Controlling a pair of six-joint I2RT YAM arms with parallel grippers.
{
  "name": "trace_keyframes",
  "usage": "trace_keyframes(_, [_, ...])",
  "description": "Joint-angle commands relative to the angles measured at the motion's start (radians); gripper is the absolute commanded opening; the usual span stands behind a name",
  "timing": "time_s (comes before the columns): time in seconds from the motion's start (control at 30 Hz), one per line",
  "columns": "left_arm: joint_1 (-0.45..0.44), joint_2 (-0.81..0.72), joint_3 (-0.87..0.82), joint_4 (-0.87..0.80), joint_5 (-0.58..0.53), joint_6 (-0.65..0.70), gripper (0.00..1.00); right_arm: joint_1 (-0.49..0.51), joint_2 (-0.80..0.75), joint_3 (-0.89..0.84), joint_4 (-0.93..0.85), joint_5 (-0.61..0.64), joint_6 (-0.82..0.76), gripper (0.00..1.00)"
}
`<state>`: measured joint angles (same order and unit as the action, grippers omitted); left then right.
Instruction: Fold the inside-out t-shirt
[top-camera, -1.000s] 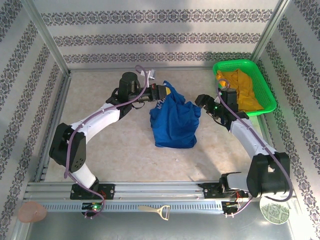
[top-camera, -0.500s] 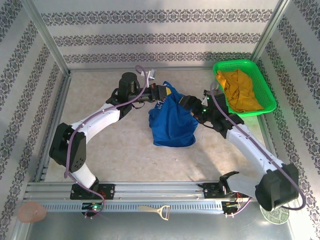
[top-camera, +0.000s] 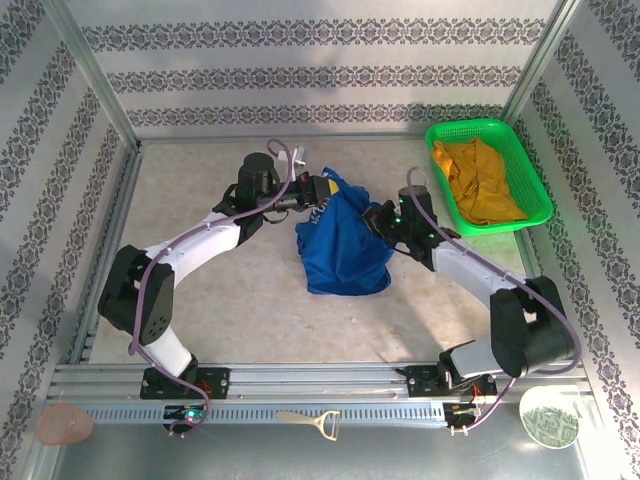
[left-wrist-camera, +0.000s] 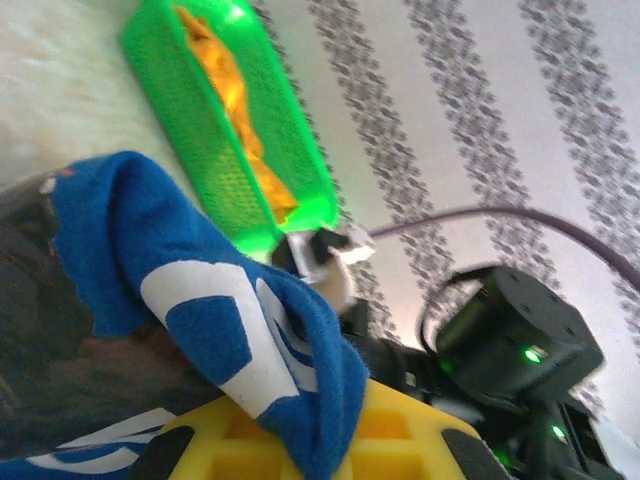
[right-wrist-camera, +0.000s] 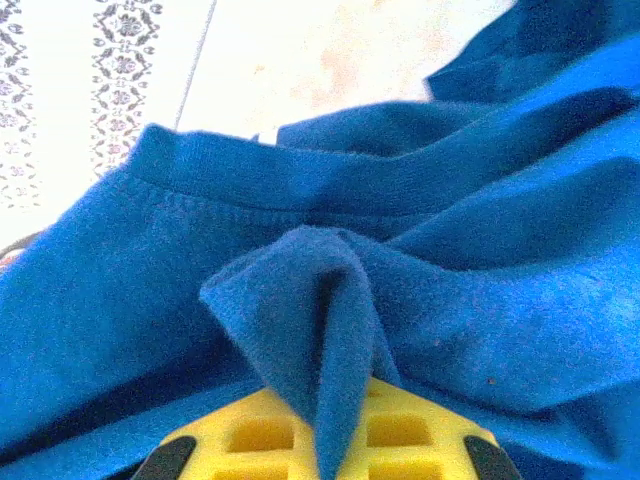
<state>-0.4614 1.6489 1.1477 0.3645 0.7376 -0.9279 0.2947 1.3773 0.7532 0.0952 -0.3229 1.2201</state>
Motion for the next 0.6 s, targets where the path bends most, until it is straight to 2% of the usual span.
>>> trace_keyframes(0.0, [0.032,-0.069,-0.028,-0.025,-0.135,0.03,0.0,-0.077,-0.13,-0.102,0.017,-0.053,-0.043,0.0])
trace_keyframes(0.13, [0.049,-0.071,-0.043,-0.158,-0.242,0.098,0.0,-0.177,-0.319,-0.179,0.038,-0.162,-0.218,0.0])
trace_keyframes(0.27, [0.051,-0.046,-0.03,-0.243,-0.266,0.154,0.0,-0.198,-0.408,-0.209,0.104,-0.287,-0.334,0.0])
trace_keyframes(0.3, [0.052,-0.046,-0.026,-0.269,-0.266,0.175,0.04,-0.2,-0.411,-0.21,0.119,-0.311,-0.342,0.0])
trace_keyframes(0.43, [0.047,-0.09,-0.015,-0.364,-0.259,0.277,0.37,-0.197,-0.402,-0.217,0.149,-0.359,-0.348,0.0])
trace_keyframes(0.5, [0.039,-0.12,-0.006,-0.412,-0.252,0.319,0.47,-0.195,-0.402,-0.219,0.147,-0.361,-0.358,0.0])
trace_keyframes(0.57, [0.029,-0.141,0.01,-0.46,-0.243,0.356,0.54,-0.195,-0.4,-0.213,0.14,-0.378,-0.374,0.0])
